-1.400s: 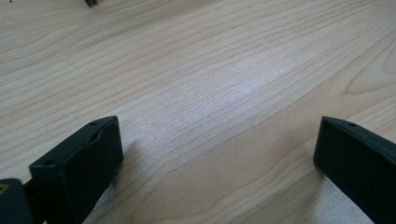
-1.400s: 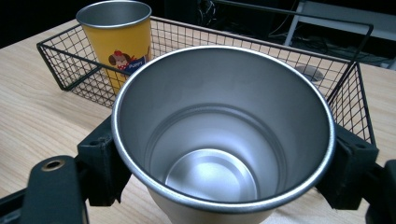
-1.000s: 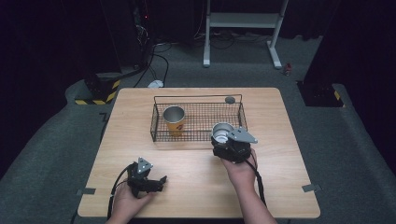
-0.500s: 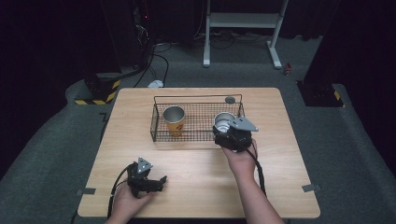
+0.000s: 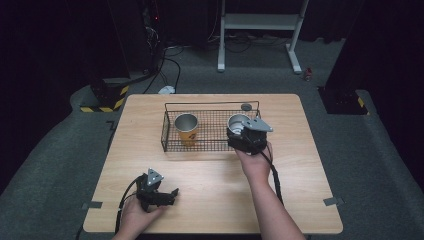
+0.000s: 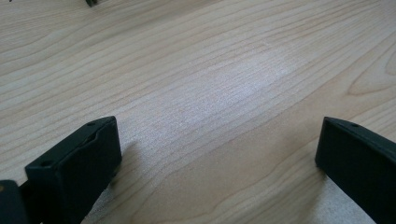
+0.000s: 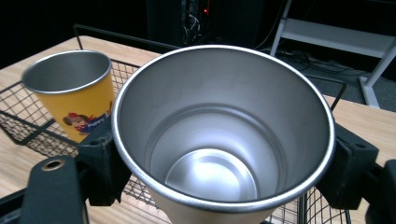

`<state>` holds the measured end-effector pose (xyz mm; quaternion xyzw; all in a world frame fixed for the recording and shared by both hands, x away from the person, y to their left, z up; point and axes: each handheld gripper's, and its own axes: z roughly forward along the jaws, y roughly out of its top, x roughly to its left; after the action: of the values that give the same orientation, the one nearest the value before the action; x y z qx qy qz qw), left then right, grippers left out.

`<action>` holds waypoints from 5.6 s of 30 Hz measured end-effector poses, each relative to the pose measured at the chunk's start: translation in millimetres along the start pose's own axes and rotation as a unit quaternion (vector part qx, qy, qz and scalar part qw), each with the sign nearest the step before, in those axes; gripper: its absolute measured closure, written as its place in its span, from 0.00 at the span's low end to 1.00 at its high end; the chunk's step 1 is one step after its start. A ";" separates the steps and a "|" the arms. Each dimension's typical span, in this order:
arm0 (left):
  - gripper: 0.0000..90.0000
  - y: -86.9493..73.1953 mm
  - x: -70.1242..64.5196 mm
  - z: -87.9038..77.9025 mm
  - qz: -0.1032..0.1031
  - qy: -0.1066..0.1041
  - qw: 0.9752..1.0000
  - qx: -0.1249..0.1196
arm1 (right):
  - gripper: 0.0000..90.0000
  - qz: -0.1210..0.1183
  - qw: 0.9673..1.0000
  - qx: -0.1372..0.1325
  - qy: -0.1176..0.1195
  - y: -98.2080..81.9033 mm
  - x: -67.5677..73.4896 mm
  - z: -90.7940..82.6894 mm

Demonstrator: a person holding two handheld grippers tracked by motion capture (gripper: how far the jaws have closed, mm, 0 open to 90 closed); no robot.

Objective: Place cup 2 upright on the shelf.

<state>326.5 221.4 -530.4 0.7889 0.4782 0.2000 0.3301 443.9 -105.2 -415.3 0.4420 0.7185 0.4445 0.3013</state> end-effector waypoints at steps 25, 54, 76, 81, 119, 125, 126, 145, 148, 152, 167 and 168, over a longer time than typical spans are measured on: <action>0.01 0.3 0.1 0.4 0.000 0.000 1.000 0.000 | 0.21 0.010 1.000 0.016 -0.010 19.0 -5.7 40.9; 0.01 0.3 0.2 0.4 0.001 0.001 1.000 0.000 | 0.21 0.015 0.997 0.076 -0.021 3.1 -4.8 82.6; 0.01 0.3 0.1 0.4 0.001 0.000 1.000 0.000 | 0.21 0.015 0.994 0.110 -0.014 -14.6 -0.4 94.2; 0.01 0.3 0.1 0.4 0.001 0.000 1.000 0.000 | 0.21 0.012 0.993 0.113 -0.015 -15.6 0.6 95.7; 0.01 0.4 0.0 0.5 0.000 0.000 1.000 0.000 | 0.20 -0.001 0.989 0.148 -0.012 -15.3 1.5 101.8; 0.01 0.6 0.1 0.6 0.001 0.000 1.000 0.000 | 0.20 -0.002 0.988 0.153 -0.008 -14.6 1.4 101.2; 0.01 0.6 0.1 0.6 0.001 0.000 1.000 0.000 | 0.20 0.000 0.988 0.155 -0.008 -14.5 1.7 101.1; 0.01 0.7 0.1 0.6 0.002 -0.001 1.000 0.001 | 0.16 0.008 0.987 0.160 -0.002 -12.6 0.7 98.9; 0.01 0.7 0.1 0.6 0.001 -0.001 1.000 0.001 | 0.14 0.006 0.987 0.160 -0.001 -12.3 1.1 98.2; 0.01 0.8 0.0 0.7 0.001 -0.001 1.000 0.001 | 0.13 0.009 0.987 0.159 -0.001 -11.5 1.4 96.8; 0.01 0.8 -0.4 1.2 -0.001 0.000 1.000 -0.001 | 0.12 0.010 0.991 0.136 -0.013 -3.8 2.8 82.9; 0.01 0.8 -0.4 1.2 -0.001 0.000 1.000 -0.001 | 0.12 0.010 0.991 0.135 -0.014 -3.2 3.3 81.4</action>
<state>327.5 220.4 -530.6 0.7883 0.4787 0.2004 0.3305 508.6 -72.5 -452.8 0.4924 0.7628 0.3403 0.2448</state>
